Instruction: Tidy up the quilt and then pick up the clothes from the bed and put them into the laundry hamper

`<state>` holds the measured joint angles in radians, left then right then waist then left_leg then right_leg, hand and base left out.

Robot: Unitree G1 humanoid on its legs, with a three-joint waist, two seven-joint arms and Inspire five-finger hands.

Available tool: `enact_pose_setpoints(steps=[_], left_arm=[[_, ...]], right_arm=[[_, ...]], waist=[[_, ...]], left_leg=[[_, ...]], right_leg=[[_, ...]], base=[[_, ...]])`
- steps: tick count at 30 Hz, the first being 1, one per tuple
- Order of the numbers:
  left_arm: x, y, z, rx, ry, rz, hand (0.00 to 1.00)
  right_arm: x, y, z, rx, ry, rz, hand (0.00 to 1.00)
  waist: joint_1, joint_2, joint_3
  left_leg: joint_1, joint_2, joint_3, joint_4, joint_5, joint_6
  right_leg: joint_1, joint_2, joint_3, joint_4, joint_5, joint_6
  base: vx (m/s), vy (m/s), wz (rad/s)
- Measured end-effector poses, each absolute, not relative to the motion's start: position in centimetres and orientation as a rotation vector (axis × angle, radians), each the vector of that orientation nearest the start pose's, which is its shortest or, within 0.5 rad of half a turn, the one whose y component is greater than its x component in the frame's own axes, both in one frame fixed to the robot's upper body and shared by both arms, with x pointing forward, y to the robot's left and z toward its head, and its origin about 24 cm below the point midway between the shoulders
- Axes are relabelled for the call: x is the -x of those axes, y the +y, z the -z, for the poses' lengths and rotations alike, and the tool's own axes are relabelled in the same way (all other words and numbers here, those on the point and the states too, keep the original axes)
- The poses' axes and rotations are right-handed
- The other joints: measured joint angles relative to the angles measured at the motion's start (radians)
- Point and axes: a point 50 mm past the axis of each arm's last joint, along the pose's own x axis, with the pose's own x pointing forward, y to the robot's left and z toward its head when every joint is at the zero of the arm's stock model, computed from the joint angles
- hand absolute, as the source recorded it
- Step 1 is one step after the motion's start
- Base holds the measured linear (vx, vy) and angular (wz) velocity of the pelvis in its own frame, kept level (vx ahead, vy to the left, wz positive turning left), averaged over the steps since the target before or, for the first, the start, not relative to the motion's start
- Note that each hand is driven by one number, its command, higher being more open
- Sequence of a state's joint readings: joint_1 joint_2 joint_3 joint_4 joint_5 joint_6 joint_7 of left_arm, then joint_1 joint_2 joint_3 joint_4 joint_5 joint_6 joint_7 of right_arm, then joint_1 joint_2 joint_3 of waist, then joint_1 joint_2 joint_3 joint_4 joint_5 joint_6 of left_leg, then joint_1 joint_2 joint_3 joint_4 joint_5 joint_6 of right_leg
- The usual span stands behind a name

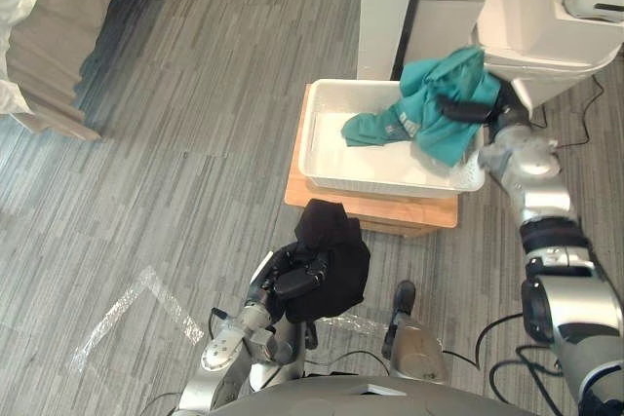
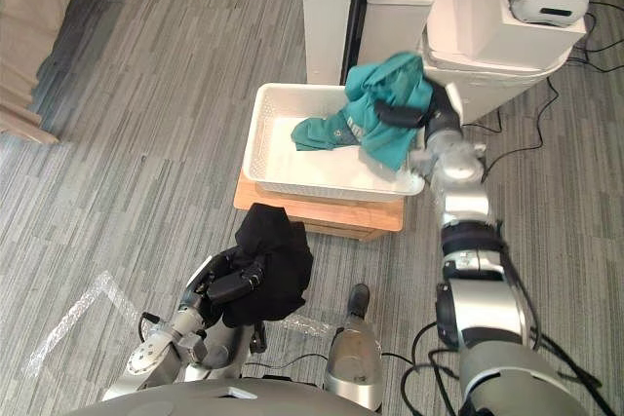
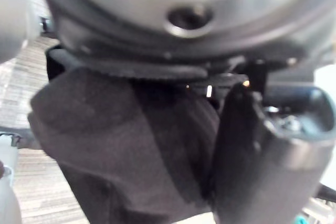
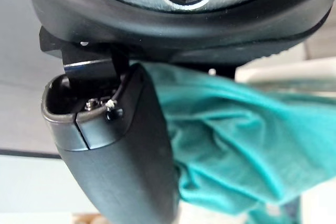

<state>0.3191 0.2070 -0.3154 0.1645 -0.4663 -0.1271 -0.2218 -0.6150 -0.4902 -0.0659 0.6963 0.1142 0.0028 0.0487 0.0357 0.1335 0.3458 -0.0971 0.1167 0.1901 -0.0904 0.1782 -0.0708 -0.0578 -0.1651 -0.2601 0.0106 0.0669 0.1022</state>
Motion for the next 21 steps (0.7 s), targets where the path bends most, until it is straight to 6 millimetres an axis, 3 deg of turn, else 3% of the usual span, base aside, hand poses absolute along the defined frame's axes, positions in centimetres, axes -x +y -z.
enact_pose_setpoints(steps=[4,6,9,13,16,21], left_arm=[[-15.7,13.3,3.7,0.332,0.331,0.321,0.00],[-15.8,13.8,3.0,0.334,0.302,0.301,0.00],[-16.1,14.7,2.5,0.327,0.276,0.264,0.00],[-16.6,15.1,1.5,0.332,0.229,0.244,0.00],[-17.1,15.0,-0.7,0.354,0.135,0.257,0.00],[-18.1,15.9,-4.9,0.402,-0.059,0.245,0.00]], right_arm=[[-33.2,-25.4,-6.2,0.322,0.130,0.134,1.00],[-31.1,-24.1,-3.6,0.311,0.169,0.143,1.00],[-29.0,-21.9,-1.6,0.297,0.167,0.111,1.00],[-28.0,-19.2,-2.5,0.347,0.061,0.028,1.00],[-27.5,-17.9,-3.3,0.329,0.004,0.001,1.00],[-25.7,-19.0,-3.1,0.304,-0.003,0.125,1.00]], waist=[[-0.013,-0.009,-0.012],[-0.019,-0.031,-0.056],[-0.020,-0.066,-0.112],[-0.033,-0.083,-0.156],[-0.035,-0.090,-0.168],[-0.044,-0.091,-0.225]], left_leg=[[0.020,0.000,0.045,0.000,-0.018,-0.006],[0.024,-0.002,0.054,0.000,-0.023,0.000],[0.043,-0.001,0.058,0.000,-0.031,-0.005],[0.052,-0.003,0.062,0.001,-0.037,-0.014],[0.072,0.000,0.065,0.000,-0.041,-0.019],[0.089,0.004,0.084,0.000,-0.045,-0.020]], right_leg=[[0.039,0.004,0.026,-0.077,0.016,0.024],[0.044,0.000,0.047,-0.088,0.024,0.033],[0.060,0.000,0.049,-0.088,0.029,0.029],[0.066,0.001,0.047,-0.087,0.025,0.024],[0.081,0.006,0.046,-0.082,0.020,0.016],[0.078,0.007,0.058,-0.063,-0.001,0.008]], base=[[0.00,-0.016,-0.19],[0.07,-0.007,-0.11],[0.12,-0.005,-0.03],[0.10,-0.008,-0.03],[0.01,-0.002,-0.01],[-0.04,-0.010,-0.10]])
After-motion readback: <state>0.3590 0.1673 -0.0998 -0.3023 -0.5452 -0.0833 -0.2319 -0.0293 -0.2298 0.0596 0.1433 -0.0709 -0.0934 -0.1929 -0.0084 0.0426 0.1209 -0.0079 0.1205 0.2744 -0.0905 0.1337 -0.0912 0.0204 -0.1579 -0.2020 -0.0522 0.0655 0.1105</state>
